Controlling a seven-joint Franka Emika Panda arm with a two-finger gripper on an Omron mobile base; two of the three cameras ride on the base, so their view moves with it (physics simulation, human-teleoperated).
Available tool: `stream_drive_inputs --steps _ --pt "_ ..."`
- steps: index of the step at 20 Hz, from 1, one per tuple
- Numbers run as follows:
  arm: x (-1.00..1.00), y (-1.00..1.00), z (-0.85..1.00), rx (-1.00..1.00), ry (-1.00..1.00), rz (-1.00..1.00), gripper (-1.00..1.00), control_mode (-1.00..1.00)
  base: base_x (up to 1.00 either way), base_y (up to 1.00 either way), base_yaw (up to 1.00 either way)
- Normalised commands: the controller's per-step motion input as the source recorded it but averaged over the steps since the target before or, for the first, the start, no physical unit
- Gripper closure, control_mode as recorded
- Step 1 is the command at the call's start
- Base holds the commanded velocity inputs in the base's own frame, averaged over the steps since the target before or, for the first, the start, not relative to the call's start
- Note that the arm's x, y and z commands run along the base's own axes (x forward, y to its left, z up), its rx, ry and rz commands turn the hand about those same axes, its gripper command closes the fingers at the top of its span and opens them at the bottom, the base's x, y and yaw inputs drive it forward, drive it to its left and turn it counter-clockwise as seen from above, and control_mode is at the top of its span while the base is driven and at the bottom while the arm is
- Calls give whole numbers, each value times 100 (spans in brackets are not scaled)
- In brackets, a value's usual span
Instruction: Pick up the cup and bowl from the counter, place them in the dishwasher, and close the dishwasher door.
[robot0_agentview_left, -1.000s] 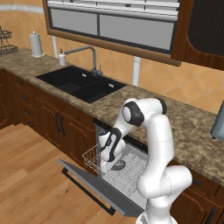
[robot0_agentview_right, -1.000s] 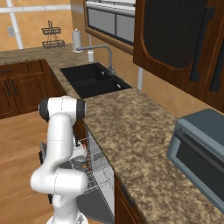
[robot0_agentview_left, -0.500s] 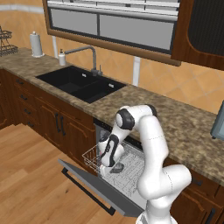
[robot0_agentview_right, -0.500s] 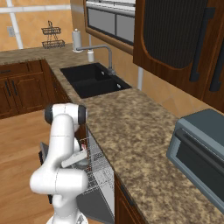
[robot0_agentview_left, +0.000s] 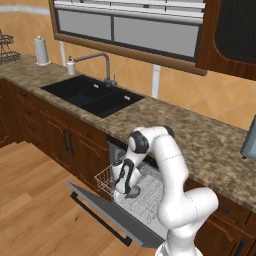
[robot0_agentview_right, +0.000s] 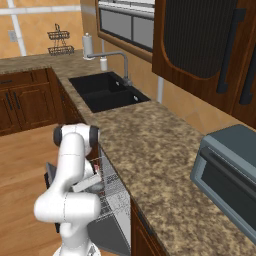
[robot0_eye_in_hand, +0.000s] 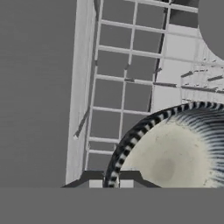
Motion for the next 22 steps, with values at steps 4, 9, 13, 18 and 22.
stream_drive_inputs --steps 4,9,13,18,22 --pt "23 0 -46 0 0 0 100 -100 0 0 0" --pt "3 -3 -12 0 -5 0 -100 -100 0 0 0" --pt "-17 0 46 0 -15 0 -100 -100 0 0 0" --pt "-84 44 36 0 -14 3 -100 -100 0 0 0" --pt "-34 79 -17 -6 1 11 -100 -100 0 0 0"
